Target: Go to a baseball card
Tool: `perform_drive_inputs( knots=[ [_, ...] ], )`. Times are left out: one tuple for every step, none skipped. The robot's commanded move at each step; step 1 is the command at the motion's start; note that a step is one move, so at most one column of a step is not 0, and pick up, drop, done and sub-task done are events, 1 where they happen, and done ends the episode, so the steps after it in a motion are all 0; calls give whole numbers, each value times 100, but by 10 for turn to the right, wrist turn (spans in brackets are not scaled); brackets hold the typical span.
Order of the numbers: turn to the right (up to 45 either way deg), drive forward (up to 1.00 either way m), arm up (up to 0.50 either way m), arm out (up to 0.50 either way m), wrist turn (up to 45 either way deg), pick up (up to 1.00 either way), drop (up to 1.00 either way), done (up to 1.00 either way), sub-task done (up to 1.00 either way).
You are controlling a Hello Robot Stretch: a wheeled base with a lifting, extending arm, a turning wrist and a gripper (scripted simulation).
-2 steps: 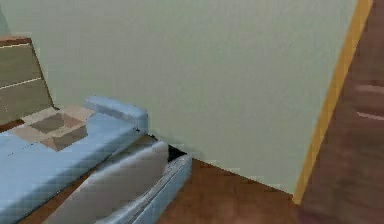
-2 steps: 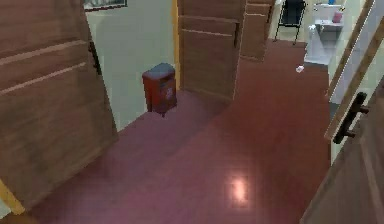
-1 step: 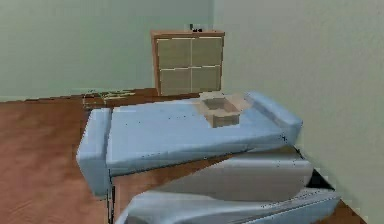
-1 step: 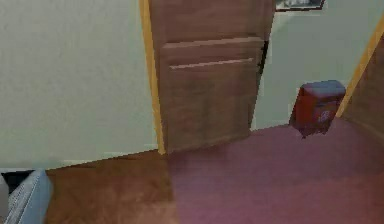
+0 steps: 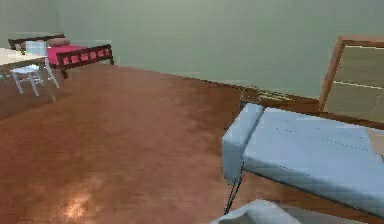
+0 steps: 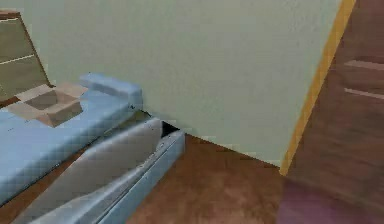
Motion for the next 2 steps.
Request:
perform_drive_inputs(
  knots=[
    [-450, 0, 0, 0, 0, 0, 0, 0, 0],
    [-120, 0, 0, 0, 0, 0, 0, 0, 0]
  ],
)
